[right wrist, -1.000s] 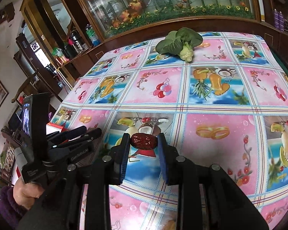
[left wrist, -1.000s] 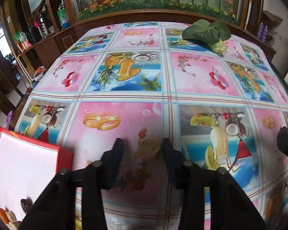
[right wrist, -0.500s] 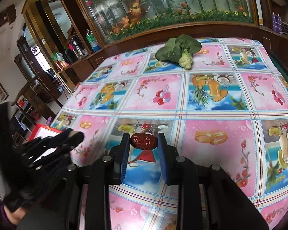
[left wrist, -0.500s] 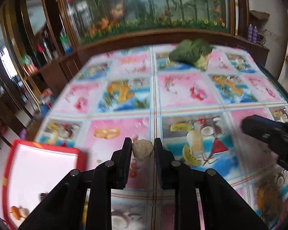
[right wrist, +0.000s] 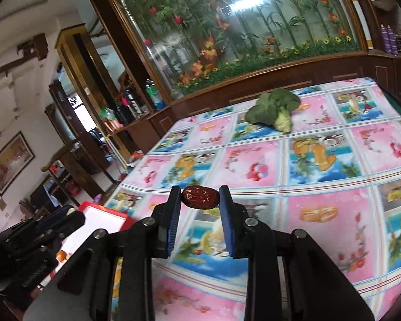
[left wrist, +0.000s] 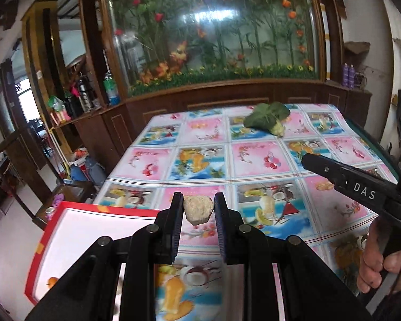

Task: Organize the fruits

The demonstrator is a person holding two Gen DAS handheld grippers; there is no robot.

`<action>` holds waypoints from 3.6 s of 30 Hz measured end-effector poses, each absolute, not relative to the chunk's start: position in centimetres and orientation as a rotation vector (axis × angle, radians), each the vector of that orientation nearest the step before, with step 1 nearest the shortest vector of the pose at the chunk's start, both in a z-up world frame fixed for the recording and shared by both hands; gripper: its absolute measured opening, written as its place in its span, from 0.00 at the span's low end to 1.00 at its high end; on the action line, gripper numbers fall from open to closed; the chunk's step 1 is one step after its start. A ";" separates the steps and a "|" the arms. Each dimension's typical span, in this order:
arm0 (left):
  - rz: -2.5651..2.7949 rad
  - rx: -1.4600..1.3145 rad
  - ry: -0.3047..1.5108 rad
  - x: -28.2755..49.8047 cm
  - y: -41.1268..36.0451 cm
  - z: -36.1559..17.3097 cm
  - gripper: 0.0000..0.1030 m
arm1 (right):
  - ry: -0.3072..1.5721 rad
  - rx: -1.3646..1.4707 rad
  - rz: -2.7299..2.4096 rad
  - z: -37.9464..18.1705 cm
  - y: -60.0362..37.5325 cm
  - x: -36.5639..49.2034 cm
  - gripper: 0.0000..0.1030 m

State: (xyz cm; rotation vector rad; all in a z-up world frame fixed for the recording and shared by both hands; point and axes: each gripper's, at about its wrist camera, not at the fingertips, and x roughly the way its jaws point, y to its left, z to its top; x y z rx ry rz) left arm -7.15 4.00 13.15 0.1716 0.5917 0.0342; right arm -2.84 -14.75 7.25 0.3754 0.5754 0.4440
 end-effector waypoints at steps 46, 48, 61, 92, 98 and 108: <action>0.368 0.021 0.662 -11.1 25.9 7.2 0.22 | 0.776 0.096 0.739 3.5 11.8 -8.5 0.30; 0.368 0.027 0.666 -11.0 25.8 7.0 0.22 | 0.782 0.093 0.741 3.3 12.0 -8.5 0.30; 0.378 0.052 0.701 -10.4 25.4 5.9 0.22 | 0.812 0.069 0.750 2.3 12.4 -8.5 0.31; 0.392 0.015 0.542 -15.8 21.1 12.1 1.00 | 0.547 0.182 0.635 7.1 2.2 -12.7 0.73; 0.476 0.036 0.436 -18.4 18.8 14.5 1.00 | 0.374 0.163 0.555 10.5 -1.8 -17.7 0.98; 0.349 0.072 0.406 -22.6 15.2 17.6 1.00 | 0.233 0.225 0.501 14.3 -7.5 -24.5 1.00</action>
